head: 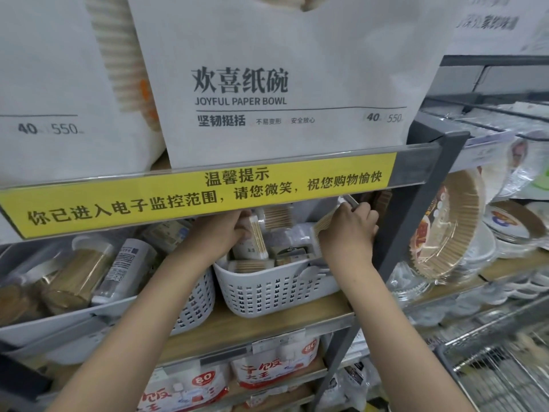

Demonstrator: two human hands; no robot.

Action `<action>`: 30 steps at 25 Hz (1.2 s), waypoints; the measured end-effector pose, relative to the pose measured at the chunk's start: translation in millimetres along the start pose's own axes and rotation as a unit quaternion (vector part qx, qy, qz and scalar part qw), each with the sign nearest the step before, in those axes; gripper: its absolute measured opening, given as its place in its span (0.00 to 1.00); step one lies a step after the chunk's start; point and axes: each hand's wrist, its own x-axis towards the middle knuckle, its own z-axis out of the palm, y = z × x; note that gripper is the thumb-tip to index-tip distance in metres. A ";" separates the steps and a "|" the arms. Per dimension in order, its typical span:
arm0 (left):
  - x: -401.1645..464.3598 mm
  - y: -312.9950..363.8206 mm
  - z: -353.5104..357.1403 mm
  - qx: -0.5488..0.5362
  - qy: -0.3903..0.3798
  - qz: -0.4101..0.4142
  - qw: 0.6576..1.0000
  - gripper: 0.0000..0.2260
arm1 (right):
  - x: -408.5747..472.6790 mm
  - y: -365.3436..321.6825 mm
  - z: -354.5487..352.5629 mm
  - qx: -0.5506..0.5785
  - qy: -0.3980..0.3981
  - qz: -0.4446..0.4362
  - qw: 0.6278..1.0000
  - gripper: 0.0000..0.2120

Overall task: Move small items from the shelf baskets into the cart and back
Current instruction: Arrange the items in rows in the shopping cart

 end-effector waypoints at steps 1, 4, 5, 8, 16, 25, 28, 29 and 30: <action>0.0 -1.2 -0.2 -0.014 -0.009 0.004 1.000 0.18 | 0.1 0.0 1.1 0.004 0.007 0.001 1.000 0.12; -0.7 -1.1 -0.3 -0.067 -0.018 0.000 0.998 0.17 | 2.4 2.6 5.8 0.044 0.015 -0.002 0.999 0.18; -1.8 1.2 -1.4 -0.085 -0.014 -0.004 0.996 0.17 | 3.6 4.4 6.0 0.069 0.014 -0.012 0.997 0.19; -7.1 9.7 -6.5 -0.118 0.011 -0.025 0.993 0.20 | -0.9 9.8 -0.9 0.198 0.030 -0.080 0.976 0.22; -48.1 33.4 -25.0 -0.262 0.176 -0.022 0.949 0.06 | -51.9 21.7 -19.5 0.412 0.137 -0.189 0.881 0.15; -116.2 62.0 1.6 -0.396 0.228 0.094 0.884 0.10 | -148.1 72.6 -51.8 0.591 0.200 0.013 0.781 0.11; -130.6 86.0 24.0 -0.442 0.188 0.110 0.870 0.11 | -172.2 107.4 -51.8 0.598 0.220 0.120 0.761 0.09; -134.8 97.9 33.1 -0.465 0.159 0.106 0.864 0.11 | -180.2 121.1 -50.1 0.596 0.228 0.152 0.755 0.09; -137.8 111.6 43.1 -0.489 0.124 0.098 0.858 0.10 | -188.2 135.2 -47.7 0.594 0.235 0.185 0.747 0.09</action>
